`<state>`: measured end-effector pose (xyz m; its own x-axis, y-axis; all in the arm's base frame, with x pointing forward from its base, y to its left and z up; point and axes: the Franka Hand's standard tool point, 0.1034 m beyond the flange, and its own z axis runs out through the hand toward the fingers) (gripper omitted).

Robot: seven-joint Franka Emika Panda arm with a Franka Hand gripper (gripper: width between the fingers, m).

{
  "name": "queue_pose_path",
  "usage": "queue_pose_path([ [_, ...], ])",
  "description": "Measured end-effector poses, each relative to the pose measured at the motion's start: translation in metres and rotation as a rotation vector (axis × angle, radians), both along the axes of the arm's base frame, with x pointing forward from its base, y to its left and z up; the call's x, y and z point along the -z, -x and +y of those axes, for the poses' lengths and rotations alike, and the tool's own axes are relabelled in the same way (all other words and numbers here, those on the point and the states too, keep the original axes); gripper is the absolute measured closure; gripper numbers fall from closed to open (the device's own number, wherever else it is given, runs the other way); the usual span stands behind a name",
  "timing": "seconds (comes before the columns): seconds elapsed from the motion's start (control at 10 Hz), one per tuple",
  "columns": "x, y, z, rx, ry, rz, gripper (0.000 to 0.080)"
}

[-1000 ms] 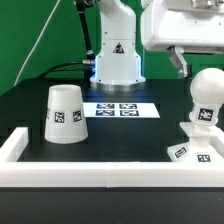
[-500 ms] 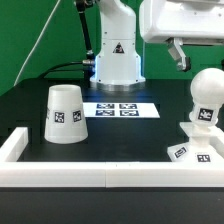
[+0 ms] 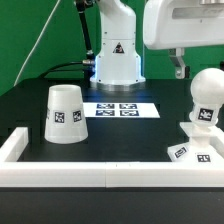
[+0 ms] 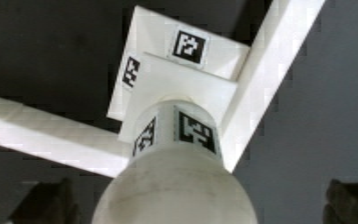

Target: Assemble lamp

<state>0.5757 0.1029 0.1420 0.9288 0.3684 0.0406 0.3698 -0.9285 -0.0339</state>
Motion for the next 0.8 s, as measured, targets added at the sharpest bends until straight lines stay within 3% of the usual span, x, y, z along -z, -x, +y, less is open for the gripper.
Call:
queue_pose_path([
  [0.3, 0.007, -0.005, 0.002, -0.013, 0.02, 0.141, 0.0101],
  [0.8, 0.008, -0.022, 0.001, -0.013, 0.013, 0.119, 0.0101],
])
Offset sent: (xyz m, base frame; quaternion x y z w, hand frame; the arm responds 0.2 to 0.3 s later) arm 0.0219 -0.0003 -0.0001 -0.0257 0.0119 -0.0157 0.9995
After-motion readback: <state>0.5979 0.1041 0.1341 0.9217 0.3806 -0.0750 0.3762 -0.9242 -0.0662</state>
